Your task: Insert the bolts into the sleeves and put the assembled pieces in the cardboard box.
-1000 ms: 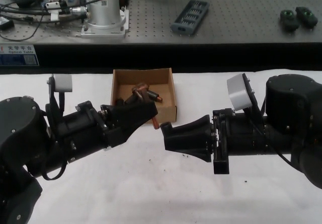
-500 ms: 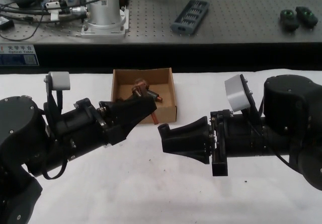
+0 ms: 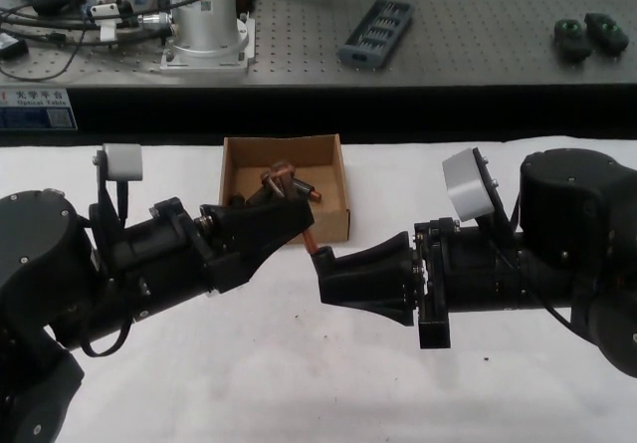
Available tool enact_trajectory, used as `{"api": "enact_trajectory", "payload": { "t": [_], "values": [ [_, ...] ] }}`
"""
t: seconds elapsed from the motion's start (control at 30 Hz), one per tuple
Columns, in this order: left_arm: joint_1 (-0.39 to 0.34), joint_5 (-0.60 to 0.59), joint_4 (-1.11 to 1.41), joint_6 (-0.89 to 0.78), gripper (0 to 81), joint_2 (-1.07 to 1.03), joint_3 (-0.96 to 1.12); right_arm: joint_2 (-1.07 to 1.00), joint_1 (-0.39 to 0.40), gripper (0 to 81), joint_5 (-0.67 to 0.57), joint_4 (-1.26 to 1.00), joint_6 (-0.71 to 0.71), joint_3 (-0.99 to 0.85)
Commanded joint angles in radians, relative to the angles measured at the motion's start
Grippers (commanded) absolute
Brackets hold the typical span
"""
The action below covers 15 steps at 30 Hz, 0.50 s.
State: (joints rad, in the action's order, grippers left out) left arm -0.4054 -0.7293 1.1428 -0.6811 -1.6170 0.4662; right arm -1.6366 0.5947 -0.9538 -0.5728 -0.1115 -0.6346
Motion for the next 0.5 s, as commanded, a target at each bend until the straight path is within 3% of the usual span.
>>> {"api": "enact_trajectory", "payload": {
  "t": [0.0, 0.47],
  "values": [
    [0.003, -0.019, 0.01, -0.023, 0.6, 0.004, 0.01, -0.001, 0.001, 4.3, -0.026, -0.025, -0.008, -0.012],
    [0.003, -0.043, 0.01, -0.039, 0.6, 0.004, 0.01, -0.001, 0.025, 4.3, -0.057, -0.047, -0.049, -0.012]
  ]
}}
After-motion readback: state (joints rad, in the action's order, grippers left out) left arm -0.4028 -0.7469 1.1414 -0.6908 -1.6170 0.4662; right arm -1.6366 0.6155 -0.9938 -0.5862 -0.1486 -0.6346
